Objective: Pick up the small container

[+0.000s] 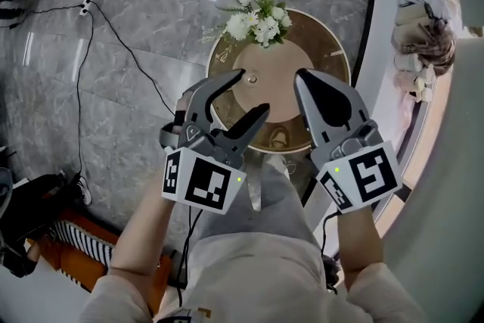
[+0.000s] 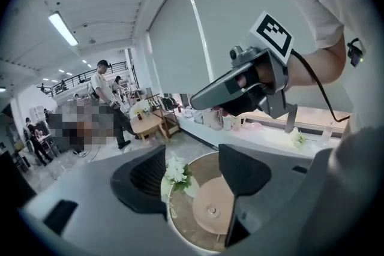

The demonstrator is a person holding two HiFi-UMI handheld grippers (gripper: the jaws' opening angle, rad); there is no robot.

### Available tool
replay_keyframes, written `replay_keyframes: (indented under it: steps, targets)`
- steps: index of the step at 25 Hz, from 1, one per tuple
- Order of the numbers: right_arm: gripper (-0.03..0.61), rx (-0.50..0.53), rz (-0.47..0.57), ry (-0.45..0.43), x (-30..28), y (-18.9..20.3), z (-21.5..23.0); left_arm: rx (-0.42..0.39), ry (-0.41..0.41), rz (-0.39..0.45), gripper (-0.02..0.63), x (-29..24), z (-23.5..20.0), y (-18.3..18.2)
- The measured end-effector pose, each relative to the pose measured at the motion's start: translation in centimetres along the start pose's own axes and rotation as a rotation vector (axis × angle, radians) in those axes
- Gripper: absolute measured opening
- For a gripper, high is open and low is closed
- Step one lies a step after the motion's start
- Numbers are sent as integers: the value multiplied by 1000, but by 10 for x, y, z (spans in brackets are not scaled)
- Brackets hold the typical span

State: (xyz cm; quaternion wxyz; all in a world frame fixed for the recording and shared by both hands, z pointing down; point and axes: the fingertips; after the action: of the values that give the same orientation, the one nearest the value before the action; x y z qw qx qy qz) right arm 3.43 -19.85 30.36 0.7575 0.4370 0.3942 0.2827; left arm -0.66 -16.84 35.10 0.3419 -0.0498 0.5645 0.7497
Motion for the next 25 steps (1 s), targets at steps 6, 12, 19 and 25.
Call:
replay_keyframes:
  steps: [6, 12, 19, 25]
  targets:
    - [8, 1, -27, 5, -30, 49, 23, 32, -2, 95, 281, -46, 20, 41]
    - [8, -17, -81, 23, -57, 107, 47, 71, 47, 95, 296, -87, 46, 104]
    - [8, -73, -91, 45, -90, 161, 70, 93, 61, 75, 326, -129, 67, 172]
    - [8, -86, -127, 46, -112, 211, 85, 102, 66, 52, 336, -161, 92, 226]
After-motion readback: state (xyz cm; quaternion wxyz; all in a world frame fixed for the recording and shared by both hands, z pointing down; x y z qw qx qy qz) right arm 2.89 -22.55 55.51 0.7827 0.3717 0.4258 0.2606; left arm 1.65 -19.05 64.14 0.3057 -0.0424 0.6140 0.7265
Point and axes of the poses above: the fingertips, and each gripper's own axes: x backward along the fingers, z to its right, y out of its underside, and after that the axes turned 10 degrees about -x, right-handed
